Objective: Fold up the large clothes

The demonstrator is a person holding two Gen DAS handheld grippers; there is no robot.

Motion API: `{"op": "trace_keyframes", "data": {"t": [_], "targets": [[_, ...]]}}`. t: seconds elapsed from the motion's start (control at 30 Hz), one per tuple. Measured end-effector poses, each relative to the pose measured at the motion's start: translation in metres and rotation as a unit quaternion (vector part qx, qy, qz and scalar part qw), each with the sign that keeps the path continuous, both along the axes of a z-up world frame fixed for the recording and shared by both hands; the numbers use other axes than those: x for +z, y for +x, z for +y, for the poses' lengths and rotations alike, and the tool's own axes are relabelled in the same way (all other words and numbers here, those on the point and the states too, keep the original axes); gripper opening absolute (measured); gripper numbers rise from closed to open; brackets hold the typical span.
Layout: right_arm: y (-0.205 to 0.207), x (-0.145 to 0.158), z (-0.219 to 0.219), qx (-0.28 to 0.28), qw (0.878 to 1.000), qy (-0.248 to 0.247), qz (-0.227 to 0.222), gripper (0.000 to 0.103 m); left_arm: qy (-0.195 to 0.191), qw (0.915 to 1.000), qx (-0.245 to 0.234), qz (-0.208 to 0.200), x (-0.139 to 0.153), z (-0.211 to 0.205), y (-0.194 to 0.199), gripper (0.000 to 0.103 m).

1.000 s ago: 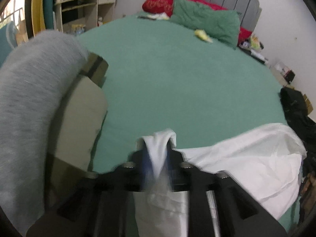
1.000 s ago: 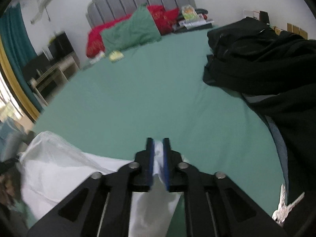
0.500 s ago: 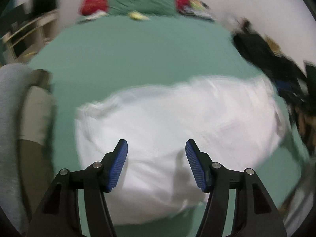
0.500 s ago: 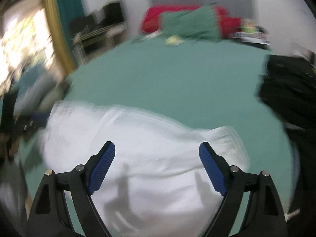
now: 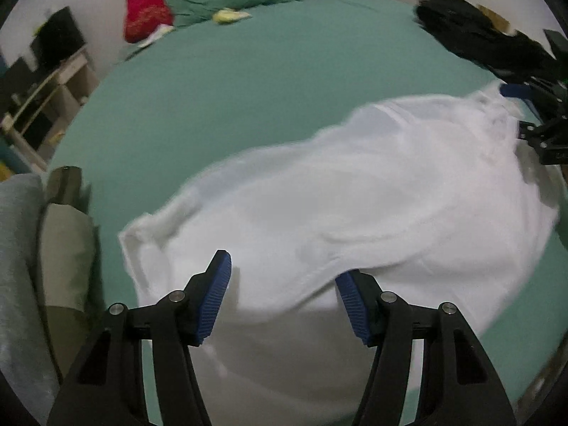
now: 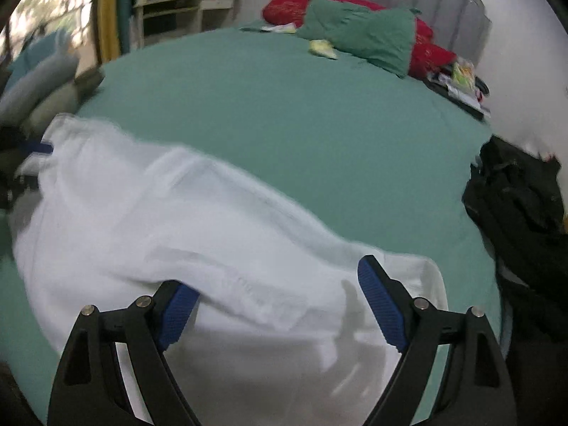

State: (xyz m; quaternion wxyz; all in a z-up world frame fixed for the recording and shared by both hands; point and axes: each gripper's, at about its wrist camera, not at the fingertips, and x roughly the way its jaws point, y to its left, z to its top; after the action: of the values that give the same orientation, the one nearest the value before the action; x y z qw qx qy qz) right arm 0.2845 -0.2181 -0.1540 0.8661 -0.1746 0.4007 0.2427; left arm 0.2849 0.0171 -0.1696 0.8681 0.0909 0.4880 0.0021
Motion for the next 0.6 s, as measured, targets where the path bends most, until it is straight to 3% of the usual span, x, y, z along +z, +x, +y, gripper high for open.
{"op": "trace_keyframes", "data": {"t": [0.27,0.5,0.6], "targets": [[0.066,-0.016,0.002,-0.047,0.997,0.049,0.042,0.087,-0.006,0.9979,0.065,-0.001,-0.014,0.042,0.045,0.064],[0.091,-0.014,-0.014,-0.102,0.994,0.032,0.002,0.087,0.027,0.9956,0.086,-0.026,-0.011,0.067,0.083,0.064],[0.092,-0.006,-0.028,-0.119,0.992,0.043,-0.003,0.088,-0.007,0.9943,0.105,-0.021,-0.004,0.083,0.090,0.064]]}}
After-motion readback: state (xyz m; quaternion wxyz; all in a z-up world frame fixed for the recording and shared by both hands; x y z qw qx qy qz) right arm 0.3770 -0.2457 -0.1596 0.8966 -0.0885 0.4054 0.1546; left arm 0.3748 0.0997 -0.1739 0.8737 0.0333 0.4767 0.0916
